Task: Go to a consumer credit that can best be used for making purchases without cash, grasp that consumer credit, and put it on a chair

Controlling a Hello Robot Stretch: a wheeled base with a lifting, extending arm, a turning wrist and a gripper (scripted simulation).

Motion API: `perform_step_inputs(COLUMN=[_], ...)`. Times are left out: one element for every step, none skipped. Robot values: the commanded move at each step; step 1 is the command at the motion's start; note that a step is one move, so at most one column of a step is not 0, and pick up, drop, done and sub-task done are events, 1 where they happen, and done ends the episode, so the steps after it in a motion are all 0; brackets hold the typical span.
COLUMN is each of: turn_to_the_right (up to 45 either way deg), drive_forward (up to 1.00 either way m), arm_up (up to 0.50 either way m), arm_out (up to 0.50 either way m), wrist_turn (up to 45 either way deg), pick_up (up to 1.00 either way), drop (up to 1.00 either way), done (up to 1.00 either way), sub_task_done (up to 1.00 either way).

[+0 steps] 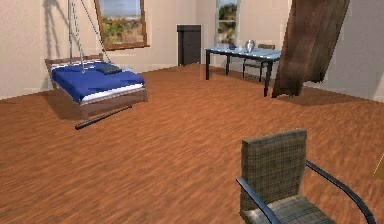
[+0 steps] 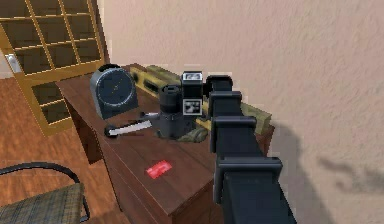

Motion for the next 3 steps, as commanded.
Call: perform_step_inputs(turn_to_the_right=[0.0, 0.0, 0.0], drive_forward=[0.00, 0.00, 0.00], arm_up=[0.00, -0.24, 0.00], arm_out=[0.00, 0.00, 0.00], wrist_turn=[12.0, 0.0, 0.0], pick_up=[0.00, 0.00, 1.00], drop=[0.00, 0.00, 0.00], done=[0.00, 0.00, 0.00], sub_task_done=[0.00, 0.00, 0.00])
